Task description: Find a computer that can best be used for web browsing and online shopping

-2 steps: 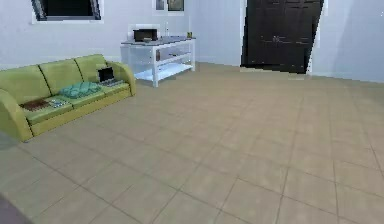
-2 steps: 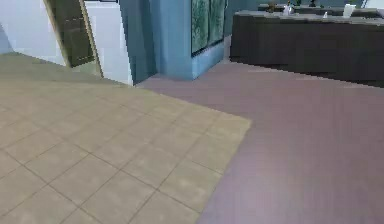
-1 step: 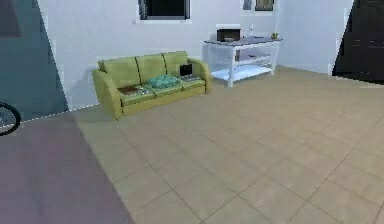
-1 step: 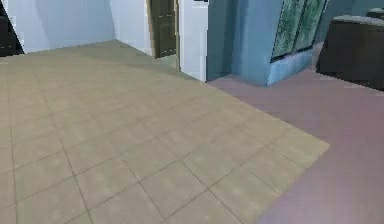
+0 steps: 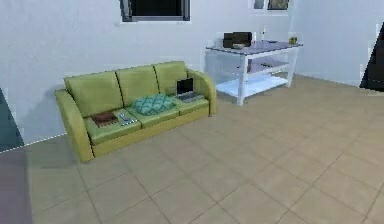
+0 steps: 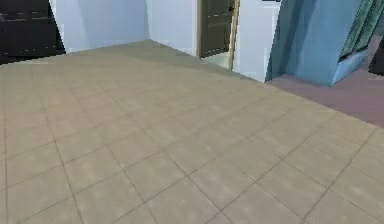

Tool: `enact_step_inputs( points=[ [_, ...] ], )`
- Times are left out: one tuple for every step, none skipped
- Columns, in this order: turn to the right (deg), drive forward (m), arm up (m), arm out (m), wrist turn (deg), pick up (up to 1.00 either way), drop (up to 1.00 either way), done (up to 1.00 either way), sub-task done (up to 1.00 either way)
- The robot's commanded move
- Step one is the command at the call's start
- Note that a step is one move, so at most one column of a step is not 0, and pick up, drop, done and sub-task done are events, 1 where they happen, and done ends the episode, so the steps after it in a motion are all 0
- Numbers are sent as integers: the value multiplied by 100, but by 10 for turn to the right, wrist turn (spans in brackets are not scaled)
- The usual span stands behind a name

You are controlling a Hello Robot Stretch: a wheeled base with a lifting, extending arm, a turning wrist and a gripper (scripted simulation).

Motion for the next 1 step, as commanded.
enact_step_inputs(
  points=[
    [-30,0,0,0,0,0,0,0,0]
  ],
)
